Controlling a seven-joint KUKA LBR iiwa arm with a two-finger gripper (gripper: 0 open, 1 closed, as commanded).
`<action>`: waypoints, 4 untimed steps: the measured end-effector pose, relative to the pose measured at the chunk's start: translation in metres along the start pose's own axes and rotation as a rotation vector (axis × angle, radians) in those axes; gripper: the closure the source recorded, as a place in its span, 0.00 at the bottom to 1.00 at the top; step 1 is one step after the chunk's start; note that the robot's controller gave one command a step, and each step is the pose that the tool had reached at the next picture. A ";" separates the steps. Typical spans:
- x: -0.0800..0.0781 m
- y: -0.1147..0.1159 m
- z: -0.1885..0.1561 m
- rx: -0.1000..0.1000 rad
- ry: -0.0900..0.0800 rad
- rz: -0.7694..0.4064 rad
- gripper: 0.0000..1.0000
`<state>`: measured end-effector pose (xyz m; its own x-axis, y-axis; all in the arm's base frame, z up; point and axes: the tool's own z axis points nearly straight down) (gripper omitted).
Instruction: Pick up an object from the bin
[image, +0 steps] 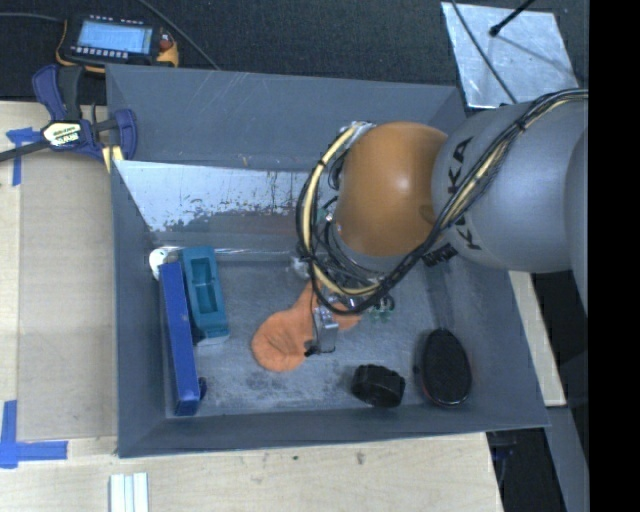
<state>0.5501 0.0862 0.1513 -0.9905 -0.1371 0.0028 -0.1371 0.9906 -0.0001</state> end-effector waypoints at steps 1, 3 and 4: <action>-0.031 -0.086 0.059 0.001 -0.007 -0.033 1.00; -0.031 -0.086 0.059 0.000 -0.007 -0.032 1.00; -0.031 -0.086 0.059 0.000 -0.007 -0.032 0.00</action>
Offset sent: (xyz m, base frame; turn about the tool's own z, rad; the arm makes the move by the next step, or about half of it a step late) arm 0.0000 0.0000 0.0000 0.0000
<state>0.5921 0.0056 0.0920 -0.9857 -0.1683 -0.0043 -0.1683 0.9857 -0.0002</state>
